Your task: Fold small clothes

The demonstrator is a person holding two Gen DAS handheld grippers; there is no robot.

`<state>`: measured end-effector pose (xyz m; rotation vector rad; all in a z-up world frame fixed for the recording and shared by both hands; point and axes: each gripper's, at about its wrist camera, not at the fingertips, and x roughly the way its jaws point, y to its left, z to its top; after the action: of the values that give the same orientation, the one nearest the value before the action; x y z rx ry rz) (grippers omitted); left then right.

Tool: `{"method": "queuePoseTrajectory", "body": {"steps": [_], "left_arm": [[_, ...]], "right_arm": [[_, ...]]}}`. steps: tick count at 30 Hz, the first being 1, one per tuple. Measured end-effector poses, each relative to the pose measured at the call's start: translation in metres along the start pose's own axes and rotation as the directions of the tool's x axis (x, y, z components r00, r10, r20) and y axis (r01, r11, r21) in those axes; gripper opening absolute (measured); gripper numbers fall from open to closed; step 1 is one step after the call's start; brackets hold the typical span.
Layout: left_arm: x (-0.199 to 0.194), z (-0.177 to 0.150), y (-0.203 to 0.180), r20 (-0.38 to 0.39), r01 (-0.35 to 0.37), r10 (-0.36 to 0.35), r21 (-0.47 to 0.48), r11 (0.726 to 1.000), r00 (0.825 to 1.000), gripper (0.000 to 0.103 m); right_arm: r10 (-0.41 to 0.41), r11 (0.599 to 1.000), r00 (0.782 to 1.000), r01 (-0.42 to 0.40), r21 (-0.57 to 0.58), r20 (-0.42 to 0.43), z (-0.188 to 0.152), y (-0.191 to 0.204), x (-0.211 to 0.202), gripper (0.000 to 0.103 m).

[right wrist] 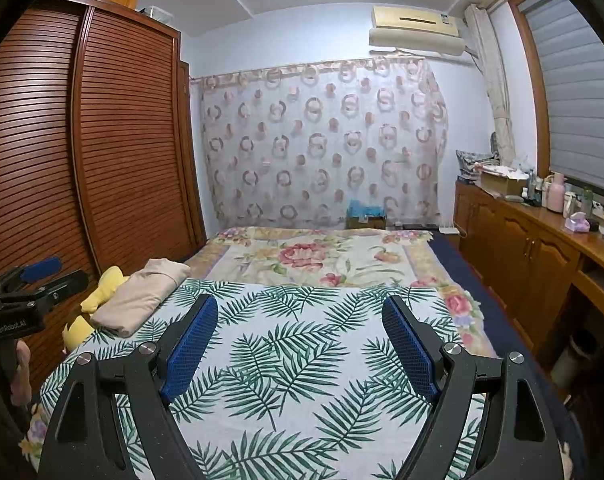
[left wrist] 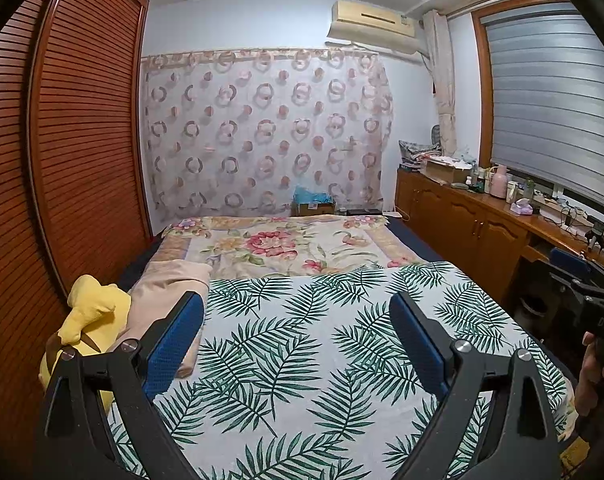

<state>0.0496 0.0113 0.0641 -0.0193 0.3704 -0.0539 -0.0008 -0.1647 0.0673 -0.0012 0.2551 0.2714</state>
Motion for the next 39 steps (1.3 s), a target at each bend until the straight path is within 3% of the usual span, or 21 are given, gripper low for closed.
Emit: {"method": "queuePoseTrajectory", "body": {"steps": [39], "left_arm": [[-0.0003,-0.0033,-0.0002,-0.002,-0.006,0.006,0.002,1.0,1.0,0.094]], "right_arm": [[0.011,1.0,1.0,-0.011,-0.005,-0.009,-0.0014,-0.0079,-0.0017,0.085]]}}
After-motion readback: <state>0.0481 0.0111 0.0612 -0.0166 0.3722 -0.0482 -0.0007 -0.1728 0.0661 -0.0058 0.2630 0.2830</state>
